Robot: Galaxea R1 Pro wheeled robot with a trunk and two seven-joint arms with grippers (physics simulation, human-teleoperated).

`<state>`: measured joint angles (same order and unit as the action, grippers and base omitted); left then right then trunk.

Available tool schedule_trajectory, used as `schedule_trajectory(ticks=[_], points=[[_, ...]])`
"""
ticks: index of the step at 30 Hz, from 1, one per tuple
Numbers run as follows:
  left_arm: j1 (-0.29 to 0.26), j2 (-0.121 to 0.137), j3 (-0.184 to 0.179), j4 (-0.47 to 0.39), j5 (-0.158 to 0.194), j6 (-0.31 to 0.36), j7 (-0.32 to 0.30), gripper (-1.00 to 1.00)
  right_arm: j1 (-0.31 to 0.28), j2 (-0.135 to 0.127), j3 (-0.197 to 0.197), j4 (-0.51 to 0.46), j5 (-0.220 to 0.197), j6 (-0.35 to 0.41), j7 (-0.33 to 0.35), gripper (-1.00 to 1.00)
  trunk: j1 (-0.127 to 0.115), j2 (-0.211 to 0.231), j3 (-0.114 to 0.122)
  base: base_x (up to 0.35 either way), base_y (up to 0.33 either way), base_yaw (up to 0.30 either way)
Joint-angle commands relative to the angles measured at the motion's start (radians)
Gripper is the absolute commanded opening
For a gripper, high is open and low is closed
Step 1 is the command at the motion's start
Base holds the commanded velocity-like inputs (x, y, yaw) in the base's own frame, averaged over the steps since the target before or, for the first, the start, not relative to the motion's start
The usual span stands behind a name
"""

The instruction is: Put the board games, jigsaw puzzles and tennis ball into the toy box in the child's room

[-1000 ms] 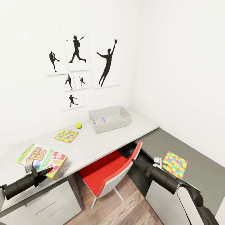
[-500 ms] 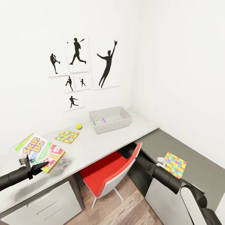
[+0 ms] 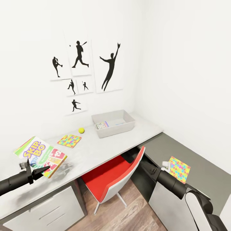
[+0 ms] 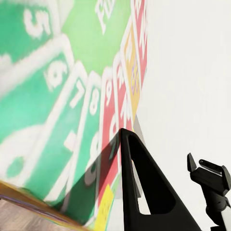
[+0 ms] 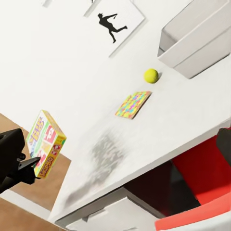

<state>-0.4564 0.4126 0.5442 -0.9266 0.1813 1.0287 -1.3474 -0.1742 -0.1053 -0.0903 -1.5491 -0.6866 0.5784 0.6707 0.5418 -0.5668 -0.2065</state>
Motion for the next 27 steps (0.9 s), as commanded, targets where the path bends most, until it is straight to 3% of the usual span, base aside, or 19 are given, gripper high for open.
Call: schedule_trajectory(ticks=[1,11,24,27], points=[[-0.001,0.000,0.001,0.000,0.001,0.007,-0.002,-1.00,0.000,-0.001,-0.001,0.000,-0.006,-0.006,0.002,1.00,-0.004,0.006,0.002,0.000,0.000,0.000],[-0.001,-0.002,0.001,0.000,0.000,0.005,0.001,-1.00,0.002,-0.006,-0.003,0.000,-0.012,-0.039,0.011,1.00,-0.042,0.076,0.033,0.000,0.000,0.000],[-0.001,-0.003,0.000,0.000,0.000,0.003,0.004,-1.00,0.002,-0.014,-0.004,0.000,-0.011,-0.034,-0.036,1.00,-0.092,0.167,0.074,0.000,0.000,0.000],[-0.001,-0.004,0.000,0.000,0.000,0.003,0.005,-1.00,0.002,-0.013,-0.004,0.000,-0.013,-0.038,-0.037,1.00,-0.092,0.167,0.074,0.000,0.000,0.000]])
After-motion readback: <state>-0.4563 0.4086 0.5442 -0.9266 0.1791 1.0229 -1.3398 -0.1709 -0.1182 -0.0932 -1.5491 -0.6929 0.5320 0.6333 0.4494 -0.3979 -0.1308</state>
